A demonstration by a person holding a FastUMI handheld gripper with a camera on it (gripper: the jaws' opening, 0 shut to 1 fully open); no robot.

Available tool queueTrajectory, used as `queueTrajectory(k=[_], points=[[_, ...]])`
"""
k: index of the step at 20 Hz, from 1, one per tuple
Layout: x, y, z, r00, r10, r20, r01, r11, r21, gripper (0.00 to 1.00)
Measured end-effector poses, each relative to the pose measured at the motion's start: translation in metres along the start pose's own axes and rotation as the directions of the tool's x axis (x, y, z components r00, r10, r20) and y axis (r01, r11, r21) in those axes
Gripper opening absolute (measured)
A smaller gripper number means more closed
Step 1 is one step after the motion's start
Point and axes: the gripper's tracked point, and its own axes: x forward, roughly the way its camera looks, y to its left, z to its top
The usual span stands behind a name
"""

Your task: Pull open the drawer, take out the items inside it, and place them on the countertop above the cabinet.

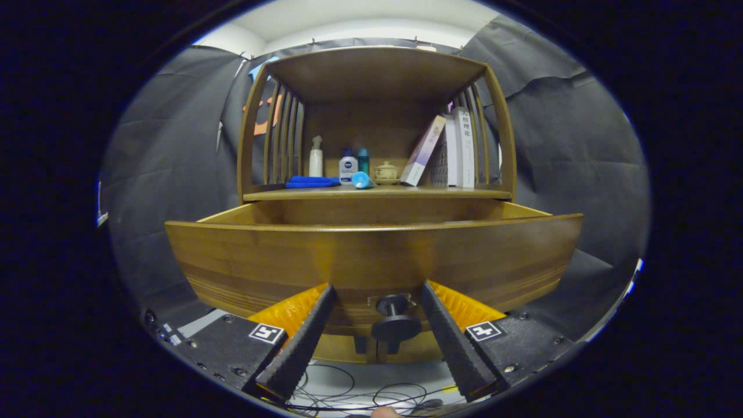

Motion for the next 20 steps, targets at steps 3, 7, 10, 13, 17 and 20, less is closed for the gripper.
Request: queueTrajectory(k=[3, 7, 10, 13, 17, 20], points=[[0.019, 0.001, 0.009, 1.0, -0.003, -0.001, 0.003, 1.0, -0.002, 0.99], [0.044, 0.004, 0.015, 1.0, -0.02, -0.02, 0.02, 1.0, -0.005, 0.99], [0.058, 0.007, 0.019, 0.999, -0.035, -0.02, 0.034, 0.999, -0.022, 0.99], [0.074, 0.008, 0.023, 0.999, -0.04, -0.028, 0.039, 0.999, -0.029, 0.99], [0.105, 0.005, 0.03, 0.998, -0.038, -0.053, 0.037, 0.999, -0.029, 0.99], [0.127, 0.005, 0.035, 0.997, -0.036, -0.071, 0.034, 0.999, -0.032, 0.99]])
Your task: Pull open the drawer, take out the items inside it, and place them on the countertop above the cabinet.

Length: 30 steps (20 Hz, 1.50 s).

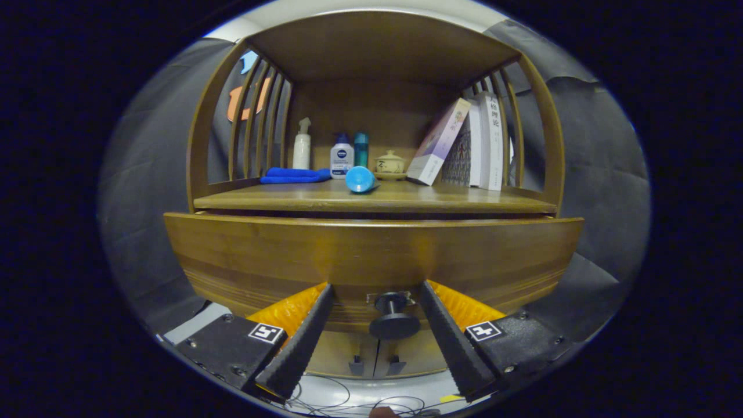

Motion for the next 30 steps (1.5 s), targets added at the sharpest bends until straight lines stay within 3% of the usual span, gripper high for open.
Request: queueTrajectory(k=[8, 13, 21, 30], points=[[0.032, 0.006, 0.007, 0.999, -0.01, -0.048, 0.01, 1.0, -0.004, 1.0], [0.023, 0.007, 0.001, 0.996, 0.006, -0.087, -0.011, 0.998, -0.058, 0.99], [-0.077, 0.011, 0.031, 0.992, 0.127, 0.005, -0.127, 0.992, -0.023, 1.0], [-0.213, -0.015, 0.07, 0.961, 0.207, 0.184, -0.204, 0.978, -0.037, 1.0]])
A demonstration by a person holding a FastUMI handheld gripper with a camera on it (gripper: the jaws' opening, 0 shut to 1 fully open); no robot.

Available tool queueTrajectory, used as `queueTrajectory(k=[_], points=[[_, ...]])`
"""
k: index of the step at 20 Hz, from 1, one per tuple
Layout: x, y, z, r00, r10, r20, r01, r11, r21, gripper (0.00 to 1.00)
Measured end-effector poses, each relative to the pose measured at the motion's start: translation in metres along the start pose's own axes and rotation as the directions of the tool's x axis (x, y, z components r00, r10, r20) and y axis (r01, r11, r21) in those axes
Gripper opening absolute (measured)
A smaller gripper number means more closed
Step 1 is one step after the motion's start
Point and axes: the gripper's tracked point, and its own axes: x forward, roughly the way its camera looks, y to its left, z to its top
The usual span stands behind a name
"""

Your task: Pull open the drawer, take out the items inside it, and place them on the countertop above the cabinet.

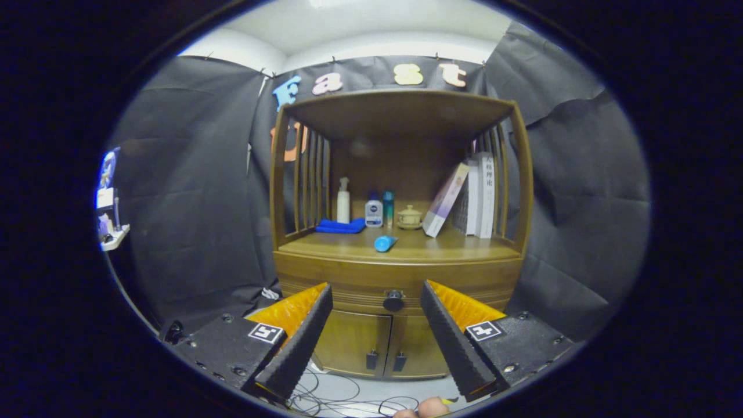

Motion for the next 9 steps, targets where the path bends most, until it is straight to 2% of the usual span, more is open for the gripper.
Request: queueTrajectory(k=[9], points=[[-0.114, 0.003, 0.02, 0.99, 0.05, 0.132, -0.05, 0.999, -0.003, 0.99]])
